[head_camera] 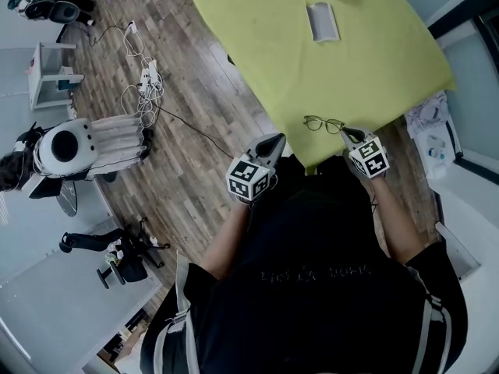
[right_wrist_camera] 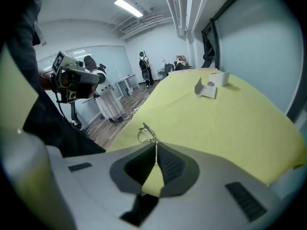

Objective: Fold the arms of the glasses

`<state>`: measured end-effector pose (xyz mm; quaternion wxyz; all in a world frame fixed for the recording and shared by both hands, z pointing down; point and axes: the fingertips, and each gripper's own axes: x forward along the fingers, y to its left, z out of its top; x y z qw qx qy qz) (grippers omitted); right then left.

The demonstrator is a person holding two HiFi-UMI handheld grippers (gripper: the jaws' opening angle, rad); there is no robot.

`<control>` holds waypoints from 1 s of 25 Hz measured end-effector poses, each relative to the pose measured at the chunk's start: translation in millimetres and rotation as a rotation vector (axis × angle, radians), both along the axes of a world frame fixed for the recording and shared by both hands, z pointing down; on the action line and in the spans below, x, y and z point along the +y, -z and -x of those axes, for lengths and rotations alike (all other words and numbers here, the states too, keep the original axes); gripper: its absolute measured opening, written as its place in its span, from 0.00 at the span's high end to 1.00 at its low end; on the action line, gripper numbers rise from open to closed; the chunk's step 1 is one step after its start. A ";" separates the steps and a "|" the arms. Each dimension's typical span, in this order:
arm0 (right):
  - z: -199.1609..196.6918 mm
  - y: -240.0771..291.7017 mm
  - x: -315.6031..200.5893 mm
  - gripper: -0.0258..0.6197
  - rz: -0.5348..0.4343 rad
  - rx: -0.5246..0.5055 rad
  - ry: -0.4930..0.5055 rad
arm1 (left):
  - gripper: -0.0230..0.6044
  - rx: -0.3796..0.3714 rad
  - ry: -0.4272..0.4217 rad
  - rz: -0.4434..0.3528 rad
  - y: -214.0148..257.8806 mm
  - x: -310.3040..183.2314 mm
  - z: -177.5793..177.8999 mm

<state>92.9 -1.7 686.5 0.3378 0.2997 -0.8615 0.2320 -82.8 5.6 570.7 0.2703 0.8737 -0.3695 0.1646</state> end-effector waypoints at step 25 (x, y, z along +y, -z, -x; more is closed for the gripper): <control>13.9 116.5 -4.3 0.91 -0.215 -0.258 -0.089 | 0.93 0.039 -0.030 -0.060 6.1 -9.7 -16.1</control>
